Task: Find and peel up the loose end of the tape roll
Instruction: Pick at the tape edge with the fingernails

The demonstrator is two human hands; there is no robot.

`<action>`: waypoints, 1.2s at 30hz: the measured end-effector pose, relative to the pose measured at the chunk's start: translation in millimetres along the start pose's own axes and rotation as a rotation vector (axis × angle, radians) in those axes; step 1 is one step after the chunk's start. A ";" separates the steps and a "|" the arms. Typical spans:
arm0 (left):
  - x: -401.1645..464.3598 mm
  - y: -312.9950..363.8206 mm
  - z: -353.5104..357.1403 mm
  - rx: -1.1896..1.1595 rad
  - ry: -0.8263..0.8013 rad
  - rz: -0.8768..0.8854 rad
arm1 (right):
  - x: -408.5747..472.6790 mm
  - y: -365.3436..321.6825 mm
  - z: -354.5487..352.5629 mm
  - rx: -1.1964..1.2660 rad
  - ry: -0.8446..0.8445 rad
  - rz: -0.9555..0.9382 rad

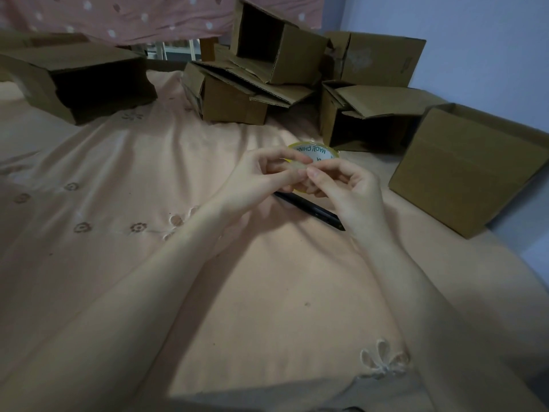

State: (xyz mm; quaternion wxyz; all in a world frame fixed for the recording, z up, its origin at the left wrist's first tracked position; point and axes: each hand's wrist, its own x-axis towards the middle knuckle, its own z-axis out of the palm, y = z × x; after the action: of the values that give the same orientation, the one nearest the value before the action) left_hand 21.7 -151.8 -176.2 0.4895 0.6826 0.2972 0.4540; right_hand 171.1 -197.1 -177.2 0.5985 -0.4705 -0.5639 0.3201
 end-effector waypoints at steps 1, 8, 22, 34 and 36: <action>-0.2 0.3 0.2 -0.003 0.002 -0.004 | 0.0 -0.2 0.0 0.009 0.011 -0.005; 2.9 -0.8 0.2 -0.028 0.075 -0.077 | 1.8 -1.7 -0.7 0.018 0.041 -0.055; -1.4 1.9 3.4 -0.168 -0.003 -0.100 | 1.4 -5.0 -1.4 0.135 0.041 0.011; 0.6 4.3 0.3 -0.207 0.032 -0.115 | 0.3 -6.0 -1.7 0.221 0.075 0.087; 1.0 5.2 1.9 -0.168 0.059 -0.129 | 0.1 -6.9 -1.5 0.200 0.100 0.111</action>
State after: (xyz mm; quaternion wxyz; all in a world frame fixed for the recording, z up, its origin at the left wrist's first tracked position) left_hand 23.7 -153.5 -171.2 0.5641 0.6049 0.3160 0.4647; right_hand 171.5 -199.8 -170.7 0.6513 -0.4543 -0.4716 0.3835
